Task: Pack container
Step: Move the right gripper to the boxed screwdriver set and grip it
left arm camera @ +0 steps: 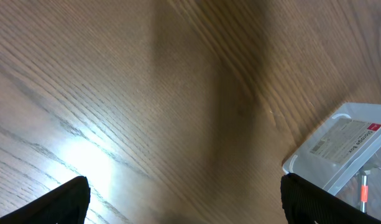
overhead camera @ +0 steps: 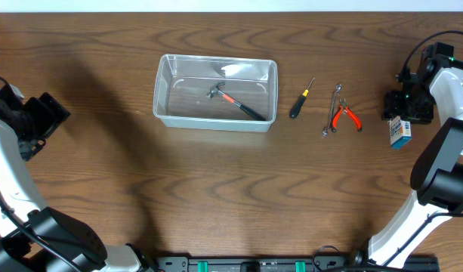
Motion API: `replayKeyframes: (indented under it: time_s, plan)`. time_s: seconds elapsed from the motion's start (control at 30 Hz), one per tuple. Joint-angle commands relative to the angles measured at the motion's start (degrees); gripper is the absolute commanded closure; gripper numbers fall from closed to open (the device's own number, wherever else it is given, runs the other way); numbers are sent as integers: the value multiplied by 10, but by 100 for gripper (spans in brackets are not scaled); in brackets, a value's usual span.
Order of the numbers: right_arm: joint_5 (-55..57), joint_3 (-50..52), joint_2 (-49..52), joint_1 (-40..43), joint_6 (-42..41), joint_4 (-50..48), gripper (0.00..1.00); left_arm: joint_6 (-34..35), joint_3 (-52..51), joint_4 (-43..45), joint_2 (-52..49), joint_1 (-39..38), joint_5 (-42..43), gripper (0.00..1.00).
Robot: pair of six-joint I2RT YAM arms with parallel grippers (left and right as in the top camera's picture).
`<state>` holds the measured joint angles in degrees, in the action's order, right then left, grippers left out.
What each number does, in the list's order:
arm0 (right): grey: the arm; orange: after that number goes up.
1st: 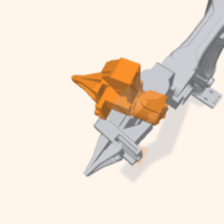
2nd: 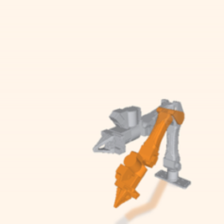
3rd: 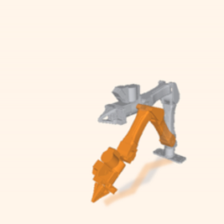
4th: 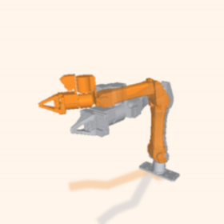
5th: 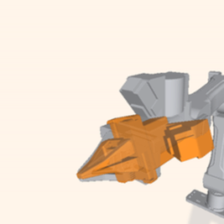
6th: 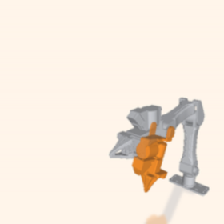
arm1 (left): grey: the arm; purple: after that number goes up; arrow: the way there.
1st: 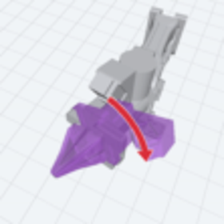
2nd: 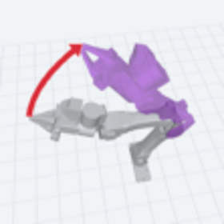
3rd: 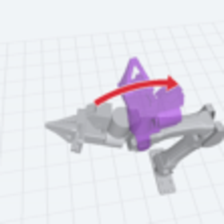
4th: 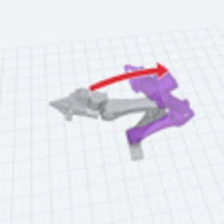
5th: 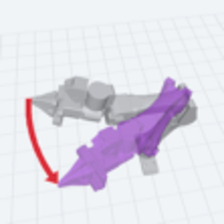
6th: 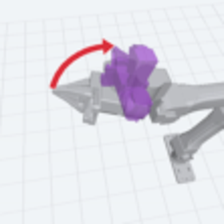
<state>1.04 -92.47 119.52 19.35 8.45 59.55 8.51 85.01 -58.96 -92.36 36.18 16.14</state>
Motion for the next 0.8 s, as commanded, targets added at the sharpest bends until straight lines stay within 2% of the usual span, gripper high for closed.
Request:
replayKeyframes:
  time_s: [0.0, 0.6, 0.67, 0.7, 0.77]
  plan:
    - [-4, 5, 5, 12, 7, -4, 33, -10, 6, -2, 5, -3, -3, 10]
    - [17, 78, 6, 20, 17, -63, 34, -10, 6, -2, 5, -3, -3, 10]
    - [17, 78, 6, 20, 17, -64, 37, -10, 6, -2, 5, -3, -3, 9]
    - [17, 78, 6, 20, 17, -64, 43, -10, 6, -2, 5, -3, -3, 9]
    - [17, 78, 6, 20, 17, -64, 62, -10, 6, -2, 5, -3, -3, 10]
